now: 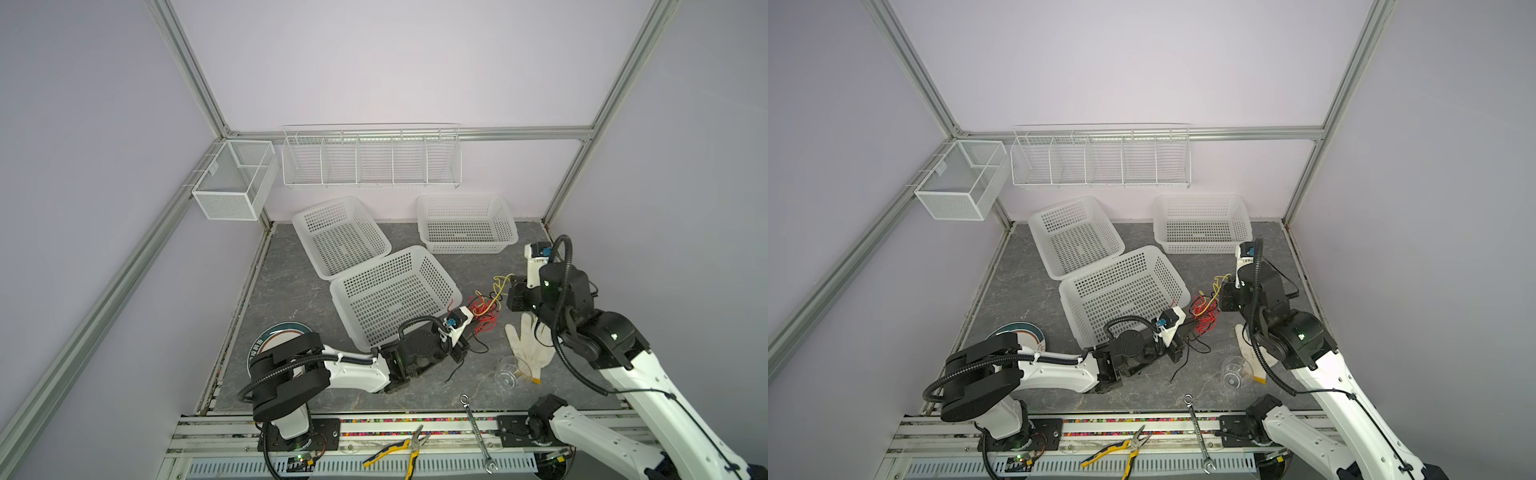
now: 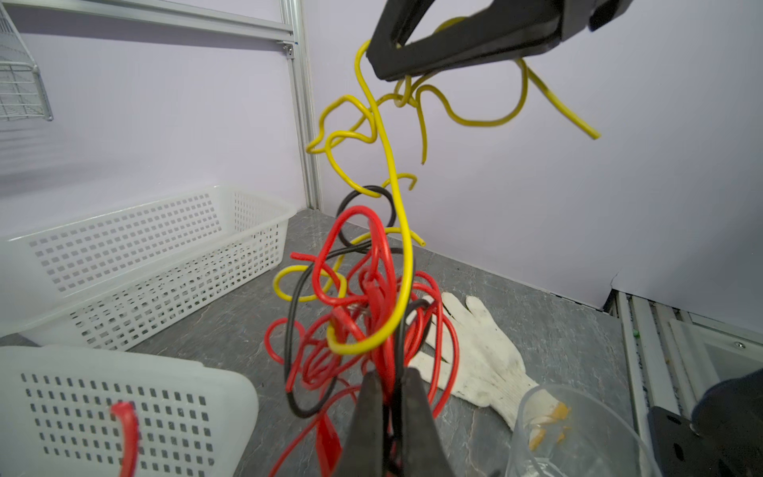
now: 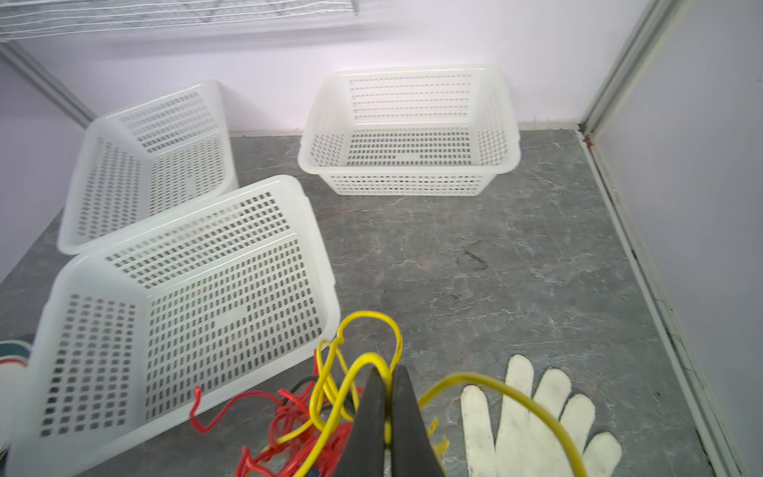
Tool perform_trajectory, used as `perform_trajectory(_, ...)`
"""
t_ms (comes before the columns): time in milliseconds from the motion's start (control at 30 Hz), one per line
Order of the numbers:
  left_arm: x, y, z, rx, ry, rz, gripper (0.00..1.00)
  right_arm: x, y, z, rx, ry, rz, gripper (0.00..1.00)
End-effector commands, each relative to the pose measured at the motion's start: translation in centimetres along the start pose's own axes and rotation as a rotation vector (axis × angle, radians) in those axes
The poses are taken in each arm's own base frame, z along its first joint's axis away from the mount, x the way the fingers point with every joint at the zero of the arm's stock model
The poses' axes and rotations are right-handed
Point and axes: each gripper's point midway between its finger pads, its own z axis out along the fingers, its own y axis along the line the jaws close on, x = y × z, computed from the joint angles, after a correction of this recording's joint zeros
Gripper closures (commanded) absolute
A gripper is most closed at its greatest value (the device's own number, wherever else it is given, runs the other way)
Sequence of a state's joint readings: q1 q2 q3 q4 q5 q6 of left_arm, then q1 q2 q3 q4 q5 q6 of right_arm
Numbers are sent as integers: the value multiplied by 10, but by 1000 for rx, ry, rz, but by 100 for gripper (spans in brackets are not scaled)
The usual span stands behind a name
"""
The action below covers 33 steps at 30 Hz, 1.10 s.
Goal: Untangle the cables
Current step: 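Pull the yellow cable upward with the right gripper while the left holds the tangle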
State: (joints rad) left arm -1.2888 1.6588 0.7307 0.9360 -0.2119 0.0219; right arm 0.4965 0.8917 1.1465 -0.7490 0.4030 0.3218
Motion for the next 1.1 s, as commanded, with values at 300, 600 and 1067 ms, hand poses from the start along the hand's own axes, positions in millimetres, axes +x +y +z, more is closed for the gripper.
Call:
perform_trajectory(300, 26, 17, -27, -68, 95, 32, 100, -34, -79, 18, 276, -92, 154, 94)
perform_trajectory(600, 28, 25, -35, -107, 109, 56, 100, -22, -109, 32, 327, -53, 219, 94)
perform_trajectory(1067, 27, 37, -58, -148, 114, 57, 100, 0, -161, 40, 558, 48, 227, 94)
